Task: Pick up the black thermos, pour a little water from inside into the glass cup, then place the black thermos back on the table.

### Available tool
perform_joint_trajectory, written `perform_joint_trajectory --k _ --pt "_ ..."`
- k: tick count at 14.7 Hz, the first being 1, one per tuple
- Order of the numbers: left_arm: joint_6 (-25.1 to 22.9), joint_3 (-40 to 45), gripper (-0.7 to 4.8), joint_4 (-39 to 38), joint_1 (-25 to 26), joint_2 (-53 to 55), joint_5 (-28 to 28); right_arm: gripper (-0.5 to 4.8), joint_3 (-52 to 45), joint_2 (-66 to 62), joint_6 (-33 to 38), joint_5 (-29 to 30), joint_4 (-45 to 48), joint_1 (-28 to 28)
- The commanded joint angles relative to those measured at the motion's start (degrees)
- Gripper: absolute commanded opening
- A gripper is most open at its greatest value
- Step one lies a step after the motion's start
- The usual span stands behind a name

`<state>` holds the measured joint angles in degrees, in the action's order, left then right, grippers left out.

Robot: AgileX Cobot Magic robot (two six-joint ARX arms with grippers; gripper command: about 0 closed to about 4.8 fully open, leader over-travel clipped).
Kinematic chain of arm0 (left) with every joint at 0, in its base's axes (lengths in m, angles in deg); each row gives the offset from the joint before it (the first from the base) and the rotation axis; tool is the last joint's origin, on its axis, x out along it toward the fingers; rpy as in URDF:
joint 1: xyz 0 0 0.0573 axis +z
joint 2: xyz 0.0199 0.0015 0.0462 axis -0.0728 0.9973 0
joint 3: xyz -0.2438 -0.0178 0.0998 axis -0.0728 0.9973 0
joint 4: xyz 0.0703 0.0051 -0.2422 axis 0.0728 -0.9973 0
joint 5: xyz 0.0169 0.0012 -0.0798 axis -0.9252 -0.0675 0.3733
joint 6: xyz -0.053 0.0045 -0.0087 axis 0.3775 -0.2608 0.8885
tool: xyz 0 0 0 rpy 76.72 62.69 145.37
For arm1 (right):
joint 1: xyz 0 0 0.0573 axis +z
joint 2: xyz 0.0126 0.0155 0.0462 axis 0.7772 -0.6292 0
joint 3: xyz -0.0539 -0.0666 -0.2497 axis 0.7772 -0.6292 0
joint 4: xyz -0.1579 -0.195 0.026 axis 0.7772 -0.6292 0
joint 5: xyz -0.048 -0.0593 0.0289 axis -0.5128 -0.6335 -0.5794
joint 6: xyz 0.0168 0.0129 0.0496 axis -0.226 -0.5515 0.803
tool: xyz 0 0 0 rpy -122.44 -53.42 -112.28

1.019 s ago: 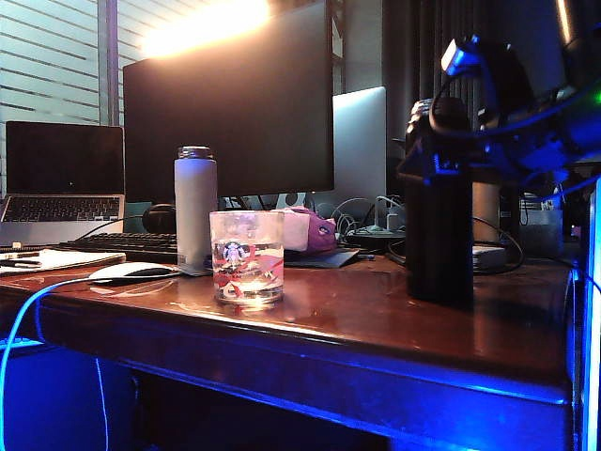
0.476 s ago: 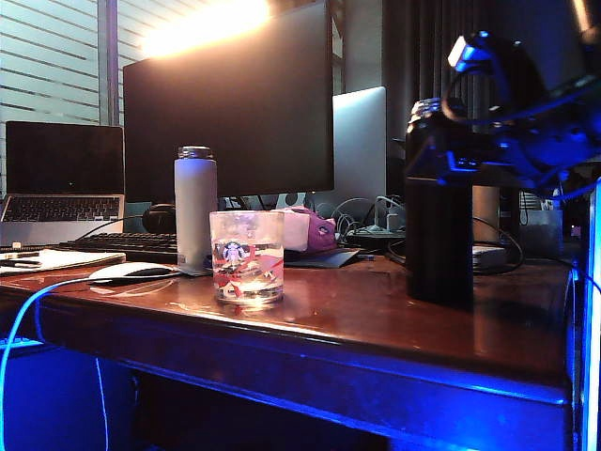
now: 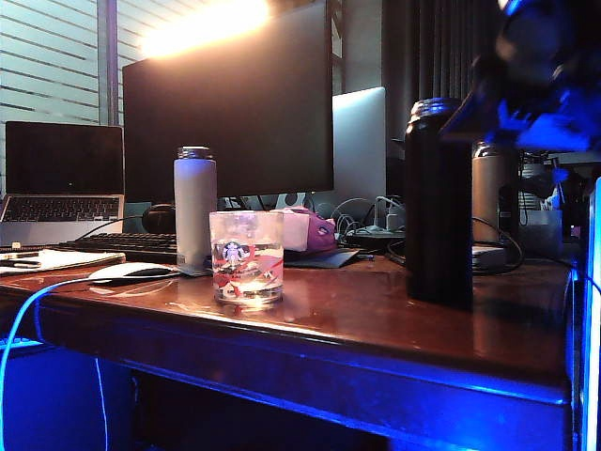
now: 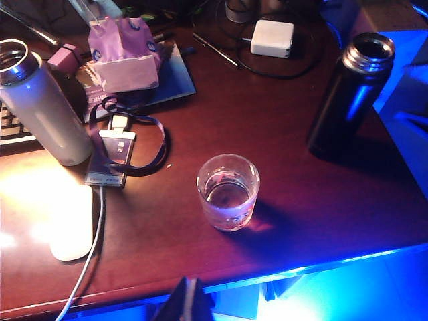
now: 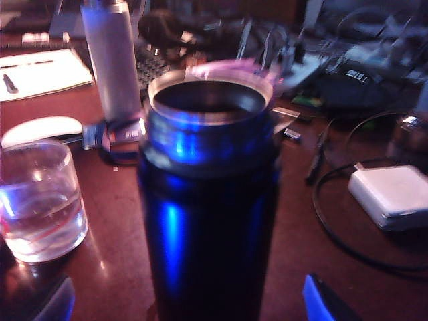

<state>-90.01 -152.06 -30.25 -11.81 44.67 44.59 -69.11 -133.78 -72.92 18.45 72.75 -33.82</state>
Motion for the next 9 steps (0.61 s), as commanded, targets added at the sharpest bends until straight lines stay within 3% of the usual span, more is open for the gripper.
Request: perform_joint_trajectory --k 1,2,4,6,9 --pt "-0.2 -0.2 -0.03 0.7 0.0 -0.1 0.2 0.22 0.0 9.4 -0.1 -2.6 -11.6 0.0" --pt "-0.2 -0.2 -0.03 0.7 0.0 -0.1 0.2 -0.04 0.0 12.7 -0.2 -4.5 -15.6 0.0" --pt "-0.2 -0.2 -0.03 0.7 0.0 -0.1 0.2 -0.05 0.0 20.3 -0.3 -6.4 -25.4 0.0" --pt "-0.2 -0.2 -0.03 0.7 0.0 -0.1 0.2 -0.05 -0.5 32.0 -0.3 -15.3 -40.1 -0.1" --pt "-0.2 -0.2 -0.03 0.7 0.0 -0.1 0.3 -0.05 -6.1 44.5 -0.4 -15.9 -44.1 -5.4"
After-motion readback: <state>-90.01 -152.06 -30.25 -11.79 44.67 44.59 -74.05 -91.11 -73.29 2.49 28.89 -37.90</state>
